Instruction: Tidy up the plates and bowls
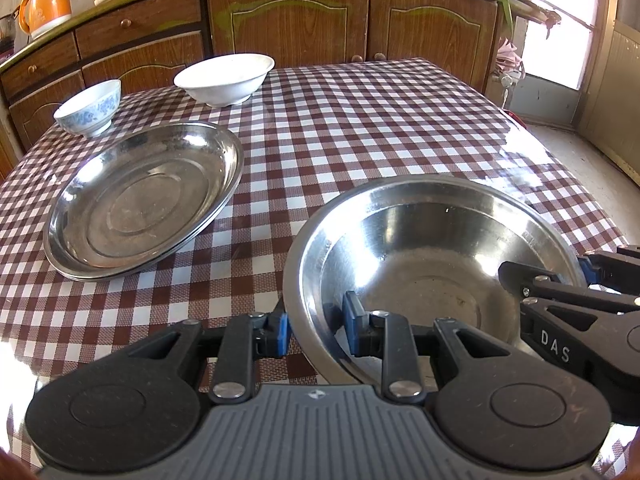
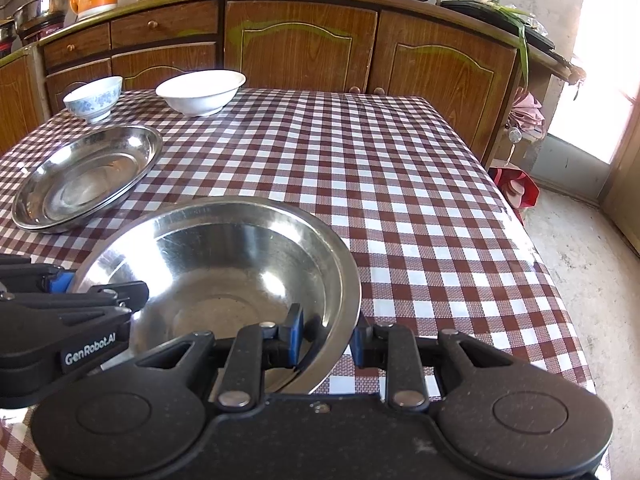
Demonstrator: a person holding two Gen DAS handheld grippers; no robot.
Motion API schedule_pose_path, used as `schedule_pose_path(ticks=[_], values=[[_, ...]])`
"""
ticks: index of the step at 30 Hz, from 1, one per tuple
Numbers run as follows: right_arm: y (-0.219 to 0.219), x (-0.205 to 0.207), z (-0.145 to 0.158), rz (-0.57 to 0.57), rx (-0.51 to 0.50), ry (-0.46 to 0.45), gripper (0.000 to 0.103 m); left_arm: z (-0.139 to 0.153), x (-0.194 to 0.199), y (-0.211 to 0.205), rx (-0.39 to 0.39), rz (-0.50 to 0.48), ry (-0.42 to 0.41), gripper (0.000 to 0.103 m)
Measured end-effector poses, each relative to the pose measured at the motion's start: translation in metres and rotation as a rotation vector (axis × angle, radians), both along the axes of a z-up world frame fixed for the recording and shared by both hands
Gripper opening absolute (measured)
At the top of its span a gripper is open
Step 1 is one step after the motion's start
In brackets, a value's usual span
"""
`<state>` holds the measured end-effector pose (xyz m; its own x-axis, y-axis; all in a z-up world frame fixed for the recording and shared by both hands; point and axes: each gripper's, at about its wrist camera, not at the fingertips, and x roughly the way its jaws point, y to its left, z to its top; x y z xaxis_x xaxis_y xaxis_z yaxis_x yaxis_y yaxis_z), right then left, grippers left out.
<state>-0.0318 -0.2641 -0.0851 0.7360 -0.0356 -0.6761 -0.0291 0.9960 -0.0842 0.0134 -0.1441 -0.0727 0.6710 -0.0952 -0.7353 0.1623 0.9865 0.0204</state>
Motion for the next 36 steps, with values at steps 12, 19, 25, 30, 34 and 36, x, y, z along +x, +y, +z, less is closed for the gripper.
schedule_pose_path(ticks=[12,19,25,30,34,36], values=[[-0.0018,0.0007,-0.0014,-0.003,0.005,0.004,0.032,0.0001,-0.0019,0.0001,0.001,-0.004,-0.008,0.027],[-0.001,0.0008,-0.0027,-0.002,-0.006,0.013,0.034,0.0004,-0.0025,0.0014,-0.011,-0.002,-0.001,0.027],[-0.0027,-0.0001,-0.0024,-0.01,0.003,0.025,0.034,0.0008,-0.0031,0.0011,-0.02,-0.003,0.007,0.027],[-0.0035,-0.001,-0.0019,-0.017,0.011,0.031,0.034,0.0017,-0.0028,0.0031,-0.027,0.003,0.011,0.027],[-0.0063,-0.003,0.0009,-0.035,0.016,0.022,0.039,0.0036,-0.0035,0.0044,-0.032,0.008,0.006,0.027],[-0.0086,-0.0045,0.0034,-0.044,0.025,0.012,0.05,0.0042,-0.0036,0.0051,-0.036,0.01,0.008,0.027]])
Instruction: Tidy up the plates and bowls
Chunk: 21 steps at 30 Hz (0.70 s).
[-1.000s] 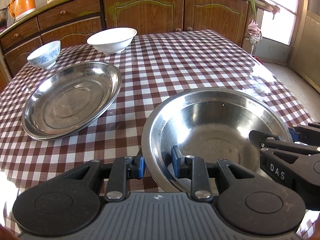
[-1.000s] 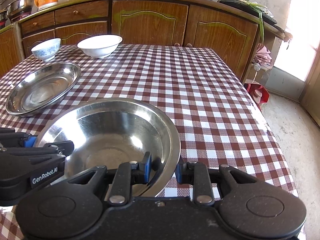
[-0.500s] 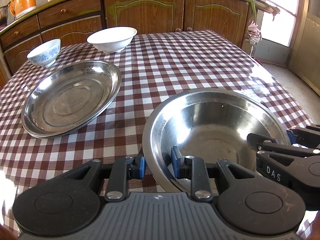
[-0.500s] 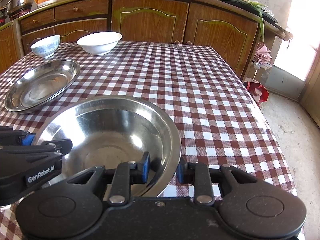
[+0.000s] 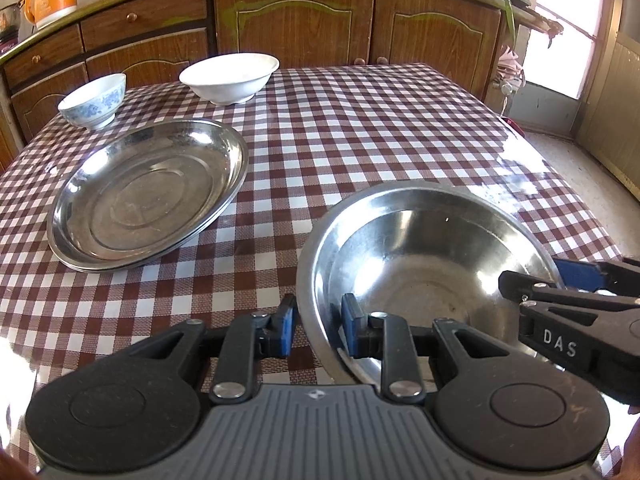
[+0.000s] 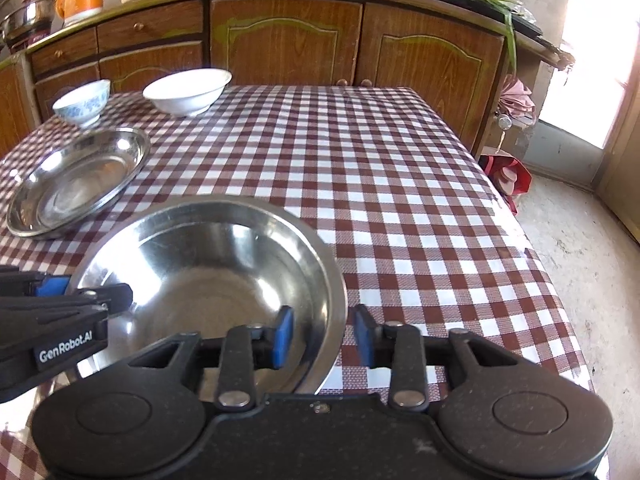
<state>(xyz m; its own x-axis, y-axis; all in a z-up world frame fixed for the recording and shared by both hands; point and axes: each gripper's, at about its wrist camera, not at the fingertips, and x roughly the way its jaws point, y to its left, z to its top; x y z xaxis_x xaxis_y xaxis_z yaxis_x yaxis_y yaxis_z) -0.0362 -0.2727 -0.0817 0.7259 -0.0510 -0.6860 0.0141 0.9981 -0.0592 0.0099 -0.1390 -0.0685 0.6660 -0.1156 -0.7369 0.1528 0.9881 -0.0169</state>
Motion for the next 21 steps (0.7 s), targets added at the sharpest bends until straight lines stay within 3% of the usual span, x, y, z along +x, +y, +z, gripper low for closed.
schedule_pose_path(ticks=[7,9,13,21], values=[[-0.004,-0.004,0.008,-0.03,-0.011,-0.042,0.061,0.003,-0.002,0.003,0.0,0.01,0.003,0.031],[-0.005,-0.005,0.01,-0.038,-0.012,-0.053,0.068,0.004,-0.002,0.005,-0.002,0.013,0.004,0.032],[-0.007,-0.01,0.018,-0.051,-0.034,-0.095,0.07,0.007,-0.005,0.008,0.001,0.015,0.0,0.034],[-0.006,-0.013,0.026,-0.045,-0.028,-0.124,0.071,0.015,-0.008,0.02,0.001,0.047,-0.016,0.052]])
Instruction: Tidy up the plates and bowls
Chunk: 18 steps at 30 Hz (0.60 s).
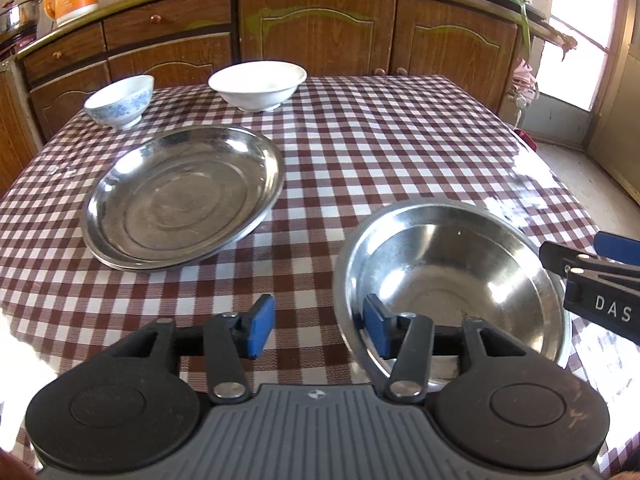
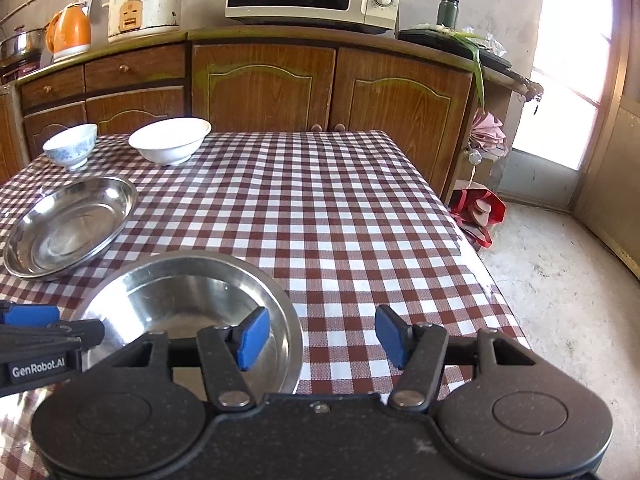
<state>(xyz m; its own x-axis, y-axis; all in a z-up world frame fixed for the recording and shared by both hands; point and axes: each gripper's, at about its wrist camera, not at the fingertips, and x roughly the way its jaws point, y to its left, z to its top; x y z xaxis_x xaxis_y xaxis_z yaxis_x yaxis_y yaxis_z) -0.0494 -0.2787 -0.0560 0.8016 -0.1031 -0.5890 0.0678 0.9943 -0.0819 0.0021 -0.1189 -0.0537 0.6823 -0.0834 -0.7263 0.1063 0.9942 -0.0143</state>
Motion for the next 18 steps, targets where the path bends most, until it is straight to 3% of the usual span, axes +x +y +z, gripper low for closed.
schedule_pose_path(ticks=[10,18], values=[[0.018,0.0,0.012,0.065,0.03,0.018,0.071,0.016,-0.003,0.011,0.012,0.028,-0.038,0.064],[0.03,0.001,0.031,0.1,0.077,0.008,0.072,0.026,-0.003,0.025,0.02,0.063,-0.061,0.066]])
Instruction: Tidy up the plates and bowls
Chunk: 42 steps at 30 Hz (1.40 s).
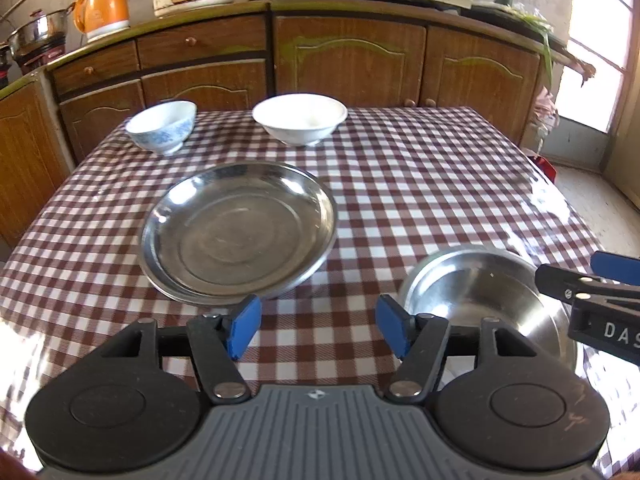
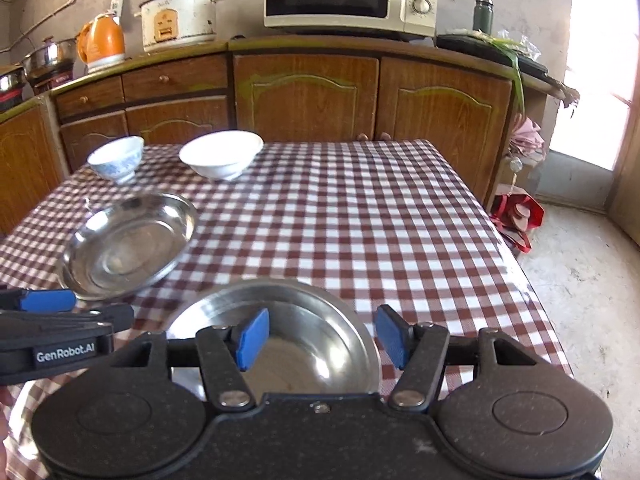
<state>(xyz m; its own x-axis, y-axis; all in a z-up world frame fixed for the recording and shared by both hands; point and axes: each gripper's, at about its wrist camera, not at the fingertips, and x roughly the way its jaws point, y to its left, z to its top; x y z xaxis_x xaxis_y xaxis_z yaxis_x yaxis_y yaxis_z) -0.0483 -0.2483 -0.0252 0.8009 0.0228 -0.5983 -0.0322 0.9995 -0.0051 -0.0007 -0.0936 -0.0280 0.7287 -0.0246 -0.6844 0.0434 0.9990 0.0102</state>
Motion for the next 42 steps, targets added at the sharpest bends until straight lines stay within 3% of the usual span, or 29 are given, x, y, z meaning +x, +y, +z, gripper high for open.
schedule_pose_path(ticks=[2,16,22,28,36,42], values=[[0.004,0.0,0.005,0.01,0.0,-0.008,0.081,0.004,0.0,0.004,0.002,0.007,-0.009,0.067],[0.024,-0.009,0.031,0.094,0.031,-0.093,0.081,0.028,-0.017,0.021,0.037,0.073,-0.049,0.073],[0.022,-0.012,0.039,0.093,0.028,-0.105,0.081,0.033,-0.019,0.021,0.017,0.067,-0.045,0.074],[0.031,-0.005,0.052,0.109,-0.031,-0.115,0.081,0.042,-0.008,0.028,-0.003,0.061,-0.041,0.076],[0.04,0.024,0.078,0.112,0.0,-0.107,0.081,0.062,0.019,0.051,-0.026,0.077,-0.026,0.077],[0.048,0.049,0.097,0.122,0.038,-0.103,0.081,0.088,0.04,0.066,0.01,0.082,-0.041,0.078]])
